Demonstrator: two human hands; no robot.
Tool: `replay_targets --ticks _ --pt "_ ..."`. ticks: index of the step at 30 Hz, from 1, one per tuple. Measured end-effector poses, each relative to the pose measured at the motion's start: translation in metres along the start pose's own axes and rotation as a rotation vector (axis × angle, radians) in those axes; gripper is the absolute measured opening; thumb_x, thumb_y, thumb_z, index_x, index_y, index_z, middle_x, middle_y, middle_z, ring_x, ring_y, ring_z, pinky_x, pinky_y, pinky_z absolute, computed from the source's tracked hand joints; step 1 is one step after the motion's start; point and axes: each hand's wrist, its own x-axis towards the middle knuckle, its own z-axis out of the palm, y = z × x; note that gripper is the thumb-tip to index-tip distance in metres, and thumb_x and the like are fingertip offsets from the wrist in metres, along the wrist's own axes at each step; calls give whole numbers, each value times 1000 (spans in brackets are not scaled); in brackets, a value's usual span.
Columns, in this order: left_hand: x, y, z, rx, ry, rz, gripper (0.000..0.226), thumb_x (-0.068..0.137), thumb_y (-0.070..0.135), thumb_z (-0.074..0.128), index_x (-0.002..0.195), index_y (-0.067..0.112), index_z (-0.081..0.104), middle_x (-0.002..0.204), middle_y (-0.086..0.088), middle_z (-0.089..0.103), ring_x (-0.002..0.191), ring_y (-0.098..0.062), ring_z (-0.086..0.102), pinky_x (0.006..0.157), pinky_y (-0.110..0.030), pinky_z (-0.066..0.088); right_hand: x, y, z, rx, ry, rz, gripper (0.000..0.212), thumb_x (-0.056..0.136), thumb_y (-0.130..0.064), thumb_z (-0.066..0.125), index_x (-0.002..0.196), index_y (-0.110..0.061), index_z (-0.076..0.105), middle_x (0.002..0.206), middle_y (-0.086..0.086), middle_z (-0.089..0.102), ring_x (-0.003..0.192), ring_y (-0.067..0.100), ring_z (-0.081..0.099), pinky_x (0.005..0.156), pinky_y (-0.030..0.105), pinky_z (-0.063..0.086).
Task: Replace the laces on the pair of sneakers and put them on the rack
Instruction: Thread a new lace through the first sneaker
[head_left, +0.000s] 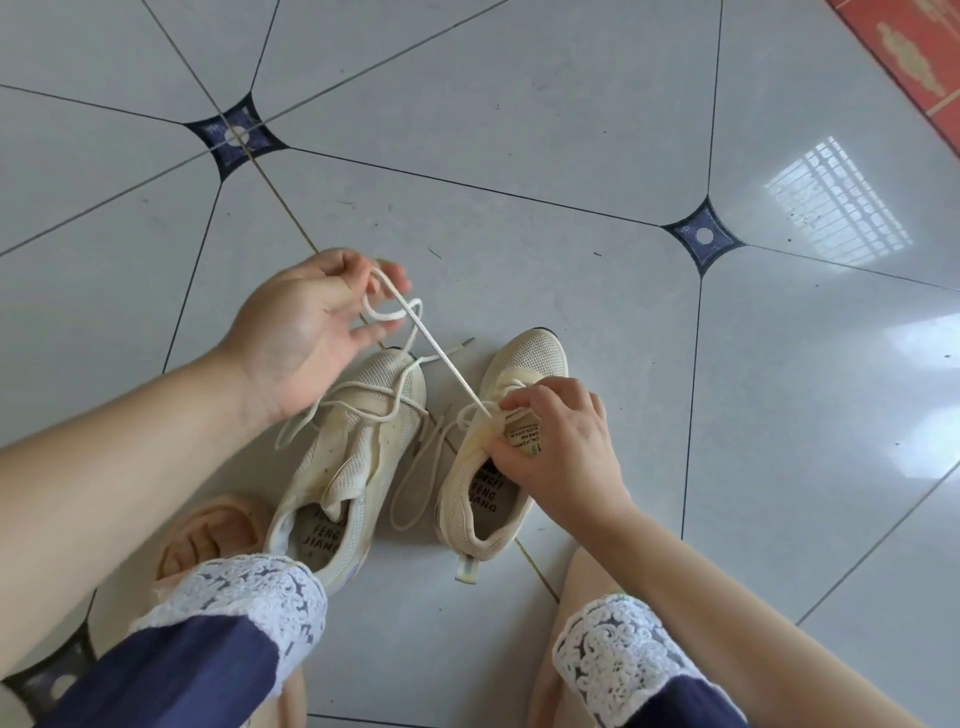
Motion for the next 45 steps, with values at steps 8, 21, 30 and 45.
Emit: replay_targets --ticks 8,21,30,45 --pt "-17 -40 30 1032 -377 -235 29 86 34 57 63 17 54 57 2 62 54 -11 58 63 -26 48 8 1 -17 88 -153 15 40 70 -33 68 109 -31 60 106 -16 43 106 7 39 88 17 29" --pt "-8 -51 31 1180 -237 -297 12 92 18 50 80 19 53 62 -5 65 48 -17 64 36 -16 40 50 -24 -18 -334 -366 -24 21 83 -43 60 99 -34 69 111 -2 49 116 20 38 96 32 36" --pt "2 -49 45 517 -16 -506 31 89 40 52 88 12 66 69 3 68 53 -7 51 41 -16 38 38 -19 -35 386 -408 156 25 87 -8 56 73 -28 55 88 -2 54 73 11 52 58 20 42" --pt "6 -47 76 606 -217 -197 15 91 11 51 98 4 63 57 10 58 40 0 38 38 -11 29 -17 23 -34 607 -109 327 20 82 -16 67 96 -27 57 96 -7 63 82 2 61 71 14 48"
